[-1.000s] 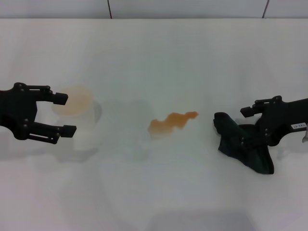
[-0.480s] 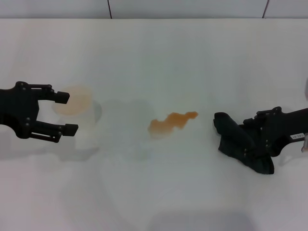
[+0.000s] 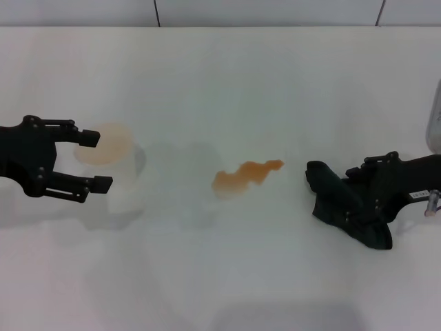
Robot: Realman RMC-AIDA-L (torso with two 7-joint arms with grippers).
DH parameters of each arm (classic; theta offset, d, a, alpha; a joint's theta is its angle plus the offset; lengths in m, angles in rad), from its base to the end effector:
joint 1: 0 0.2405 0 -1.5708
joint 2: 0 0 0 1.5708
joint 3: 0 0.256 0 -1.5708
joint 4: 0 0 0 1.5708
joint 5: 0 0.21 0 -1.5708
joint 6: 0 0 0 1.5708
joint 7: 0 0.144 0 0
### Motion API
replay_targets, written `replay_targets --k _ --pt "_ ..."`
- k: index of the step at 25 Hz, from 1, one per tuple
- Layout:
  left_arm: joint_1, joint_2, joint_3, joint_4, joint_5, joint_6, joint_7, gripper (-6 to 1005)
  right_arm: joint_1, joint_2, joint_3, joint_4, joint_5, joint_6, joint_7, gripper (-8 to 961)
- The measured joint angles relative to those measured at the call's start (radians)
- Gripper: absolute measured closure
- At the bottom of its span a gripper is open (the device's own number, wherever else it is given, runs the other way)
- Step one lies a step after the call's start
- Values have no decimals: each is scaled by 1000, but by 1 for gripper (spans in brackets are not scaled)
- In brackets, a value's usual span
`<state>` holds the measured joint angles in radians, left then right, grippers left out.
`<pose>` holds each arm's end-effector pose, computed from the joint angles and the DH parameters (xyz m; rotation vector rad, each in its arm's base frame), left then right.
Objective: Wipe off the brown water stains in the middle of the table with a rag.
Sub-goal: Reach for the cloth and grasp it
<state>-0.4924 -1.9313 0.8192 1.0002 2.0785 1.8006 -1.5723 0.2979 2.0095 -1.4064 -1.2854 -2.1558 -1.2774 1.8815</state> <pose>-0.2550 0.3248 0.0842 -2.9291 -0.4329 -0.3124 0.2454 0.3221 0.0006 -2.7739 0.4534 -0.1035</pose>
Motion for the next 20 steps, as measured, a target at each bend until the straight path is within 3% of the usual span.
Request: replay_targets --k 12,20 --pt "3 0 0 0 0 -3 0 119 -5 0 -41 0 -25 61 -5 201" --pt "4 0 -1 0 0 -3 -1 119 -6 0 -45 3 -27 68 -5 407"
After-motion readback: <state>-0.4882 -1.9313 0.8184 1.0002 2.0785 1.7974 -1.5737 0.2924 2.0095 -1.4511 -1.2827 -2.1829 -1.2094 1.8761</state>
